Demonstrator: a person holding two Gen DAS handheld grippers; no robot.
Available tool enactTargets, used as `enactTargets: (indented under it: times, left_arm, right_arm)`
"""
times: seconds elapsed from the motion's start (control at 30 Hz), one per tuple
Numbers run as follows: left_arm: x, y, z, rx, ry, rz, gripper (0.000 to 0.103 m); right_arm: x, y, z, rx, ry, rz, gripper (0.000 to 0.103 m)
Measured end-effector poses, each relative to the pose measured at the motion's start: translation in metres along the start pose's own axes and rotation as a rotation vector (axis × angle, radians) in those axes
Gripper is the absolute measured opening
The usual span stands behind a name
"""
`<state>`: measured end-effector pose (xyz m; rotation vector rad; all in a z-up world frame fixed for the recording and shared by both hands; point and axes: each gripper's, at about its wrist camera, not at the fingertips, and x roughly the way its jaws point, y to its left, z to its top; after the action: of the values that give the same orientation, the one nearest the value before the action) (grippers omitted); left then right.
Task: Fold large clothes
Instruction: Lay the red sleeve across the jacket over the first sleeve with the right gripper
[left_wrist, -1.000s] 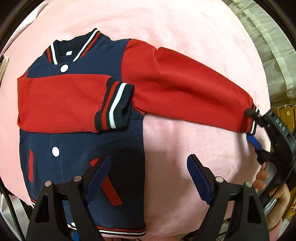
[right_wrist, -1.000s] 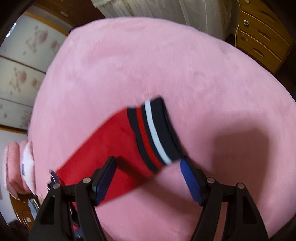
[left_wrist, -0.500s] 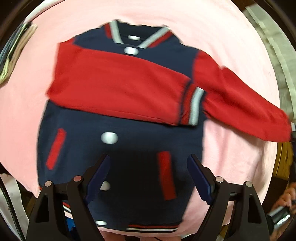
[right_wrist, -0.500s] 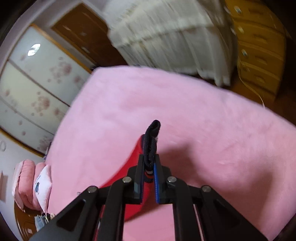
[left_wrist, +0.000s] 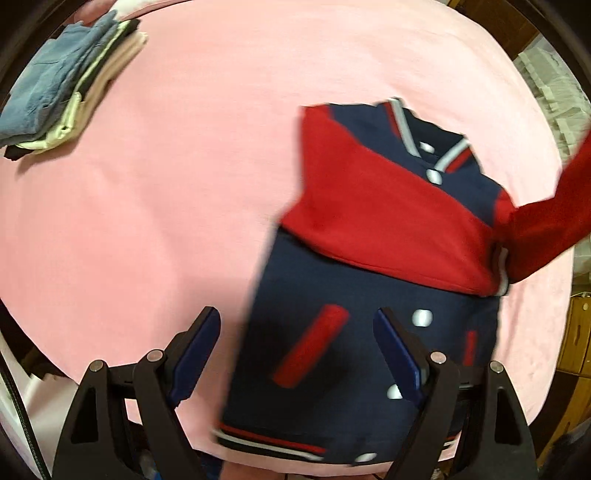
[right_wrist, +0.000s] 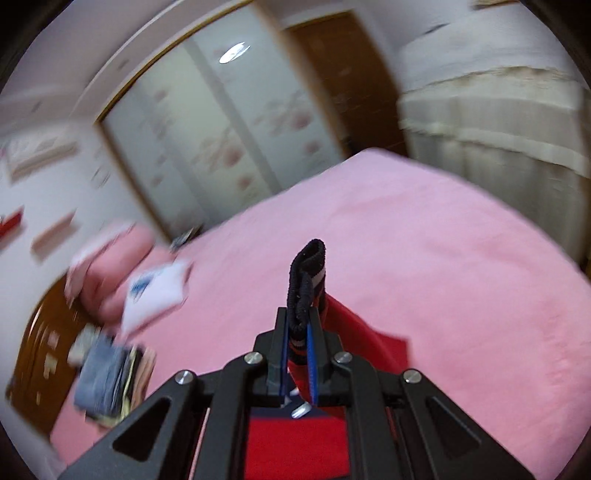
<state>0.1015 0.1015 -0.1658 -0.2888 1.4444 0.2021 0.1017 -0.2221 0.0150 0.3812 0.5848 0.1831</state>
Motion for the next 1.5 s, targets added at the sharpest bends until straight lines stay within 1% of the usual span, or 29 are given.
enactTargets:
  times: [0.07,0.17,0.23,0.27,0.3,0.33,0.37,0.4,0.43,0.53,0.63,0.67,0.73,0.77,0.8,0.87,0.9,0.93,0.97,1.03,1.07,1.13,1.2,1.23,1.33,1.4,1.43,1.47,1.5]
  left_arm:
    - [0.005,0.021,0.01,0.002,0.001,0.013,0.083]
    - [0.012,0.045,0.015,0.003,0.0,0.029,0.083]
    - [0.013,0.066,0.017,0.003,-0.006,0.043,0.083]
    - [0.016,0.07,0.018,0.002,-0.006,0.046,0.083]
    - [0.018,0.076,0.018,-0.001,-0.003,0.052,0.083]
    - [0.021,0.082,0.019,-0.004,0.0,0.053,0.083]
    - [0.023,0.087,0.02,-0.008,0.003,0.054,0.083]
    - [0.026,0.088,0.021,-0.009,0.004,0.052,0.083]
    - [0.028,0.088,0.021,-0.01,0.003,0.048,0.083]
    - [0.027,0.086,0.024,0.001,-0.003,0.004,0.083]
    - [0.019,0.067,0.027,0.03,-0.014,-0.081,0.083]
    - [0.019,0.057,0.031,0.045,-0.022,-0.135,0.083]
    - [0.02,0.038,0.038,0.062,-0.04,-0.223,0.083]
    - [0.022,0.025,0.042,0.072,-0.055,-0.247,0.083]
    - [0.024,0.015,0.046,0.082,-0.065,-0.253,0.083]
    - [0.034,-0.009,0.055,0.108,-0.094,-0.256,0.079]
    - [0.038,-0.016,0.056,0.111,-0.1,-0.249,0.077]
    - [0.046,-0.025,0.06,0.109,-0.102,-0.229,0.072]
    - [0.055,-0.031,0.064,0.104,-0.09,-0.208,0.065]
    - [0.079,-0.04,0.071,0.086,-0.026,-0.141,0.058]
    - [0.091,-0.044,0.072,0.077,0.008,-0.103,0.058]
    - [0.103,-0.05,0.074,0.071,0.017,-0.056,0.058]
    - [0.103,-0.053,0.074,0.067,0.01,-0.033,0.058]
    - [0.103,-0.055,0.073,0.068,0.005,-0.025,0.058]
    - [0.102,-0.054,0.073,0.049,-0.004,-0.029,0.06]
    - [0.104,-0.055,0.074,0.023,-0.003,-0.04,0.061]
    - [0.104,-0.053,0.075,0.012,-0.002,-0.041,0.062]
    - [0.104,-0.054,0.075,0.002,-0.002,-0.037,0.064]
    - [0.104,-0.055,0.075,-0.006,-0.007,-0.035,0.065]
  right_arm:
    - [0.025,0.025,-0.027,-0.014,0.072,0.028,0.008]
    - [0.071,0.05,-0.083,-0.043,0.206,0.017,0.011]
    - [0.091,0.055,-0.117,-0.052,0.279,-0.004,0.013]
    - [0.103,0.055,-0.133,-0.051,0.337,-0.011,0.017]
    - [0.11,0.057,-0.143,-0.05,0.388,-0.001,0.027]
    - [0.115,0.06,-0.153,-0.044,0.443,0.018,0.034]
    - [0.12,0.059,-0.162,-0.037,0.5,0.038,0.049]
    - [0.118,0.059,-0.168,-0.038,0.511,0.039,0.059]
    - [0.114,0.057,-0.169,-0.044,0.504,0.033,0.061]
    - [0.095,0.048,-0.156,-0.055,0.449,0.022,0.061]
    - [0.081,0.03,-0.136,-0.059,0.402,-0.024,0.061]
    - [0.077,0.021,-0.131,-0.059,0.386,-0.043,0.061]
    - [0.075,0.006,-0.123,-0.051,0.376,-0.043,0.059]
    - [0.078,-0.003,-0.121,-0.05,0.39,-0.026,0.045]
    - [0.084,-0.005,-0.118,-0.059,0.407,-0.013,0.026]
    - [0.095,-0.011,-0.12,-0.117,0.456,-0.02,0.009]
    - [0.104,-0.013,-0.124,-0.157,0.486,-0.018,0.008]
    - [0.113,-0.014,-0.129,-0.177,0.525,0.014,0.008]
    - [0.12,-0.016,-0.132,-0.173,0.556,0.059,0.008]
    - [0.138,-0.022,-0.14,-0.118,0.612,0.186,0.008]
    - [0.148,-0.027,-0.144,-0.088,0.634,0.23,0.008]
    - [0.165,-0.037,-0.148,-0.079,0.656,0.206,0.0]
    - [0.174,-0.052,-0.145,-0.049,0.649,0.214,0.0]
    - [0.175,-0.06,-0.14,-0.039,0.629,0.199,0.0]
    - [0.169,-0.09,-0.123,-0.029,0.548,0.08,0.0]
    - [0.162,-0.112,-0.118,0.004,0.504,0.026,0.0]
    - [0.155,-0.122,-0.115,0.021,0.463,-0.007,0.0]
    - [0.147,-0.129,-0.113,0.033,0.416,-0.059,0.0]
    - [0.143,-0.134,-0.113,0.03,0.383,-0.136,0.0]
